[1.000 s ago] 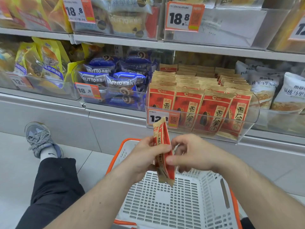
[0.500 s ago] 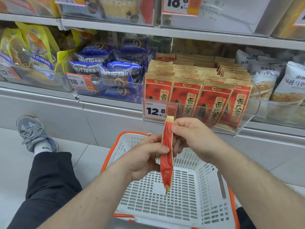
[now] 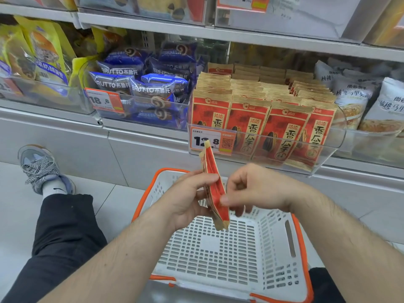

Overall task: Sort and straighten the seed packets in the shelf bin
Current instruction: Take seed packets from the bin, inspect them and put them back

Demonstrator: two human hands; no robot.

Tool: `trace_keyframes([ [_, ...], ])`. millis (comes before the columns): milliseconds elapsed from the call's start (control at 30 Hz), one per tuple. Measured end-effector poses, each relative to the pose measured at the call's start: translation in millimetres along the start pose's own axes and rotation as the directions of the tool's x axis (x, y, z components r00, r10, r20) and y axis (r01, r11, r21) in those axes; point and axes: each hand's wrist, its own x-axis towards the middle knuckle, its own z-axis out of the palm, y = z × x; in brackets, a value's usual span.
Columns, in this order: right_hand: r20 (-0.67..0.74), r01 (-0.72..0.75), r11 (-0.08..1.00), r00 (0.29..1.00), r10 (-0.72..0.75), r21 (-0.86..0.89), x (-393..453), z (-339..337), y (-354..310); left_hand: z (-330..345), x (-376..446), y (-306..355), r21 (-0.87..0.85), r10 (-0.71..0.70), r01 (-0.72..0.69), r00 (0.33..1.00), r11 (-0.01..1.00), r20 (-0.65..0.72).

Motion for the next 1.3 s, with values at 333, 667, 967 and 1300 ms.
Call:
trace_keyframes([
  [333, 0.218, 0.008, 0.991, 0.976, 0.021, -0.134, 2, 5, 8, -3, -3, -5, -0.081, 0.025, -0.029, 0.999, 0.996, -0.046],
  [667, 0.197, -0.029, 0.996, 0.98, 0.011, 0.085, 8, -1, 22, -9, -4, -1, -0.086, 0.012, -0.012, 1.0, 0.996, 0.008],
  [967, -0.169, -0.009, 0.929, 0.983, 0.077, 0.371, 23, 18, 29, -7, -6, 1, -0.049, 0.085, -0.083, 0.995, 0.995, 0.054],
  [1300, -0.377, 0.038, 0.916, 0.917, 0.127, 0.4, 21, 4, 9, -12, -5, 31, 0.345, 0.166, -0.17, 0.985, 0.923, 0.042],
])
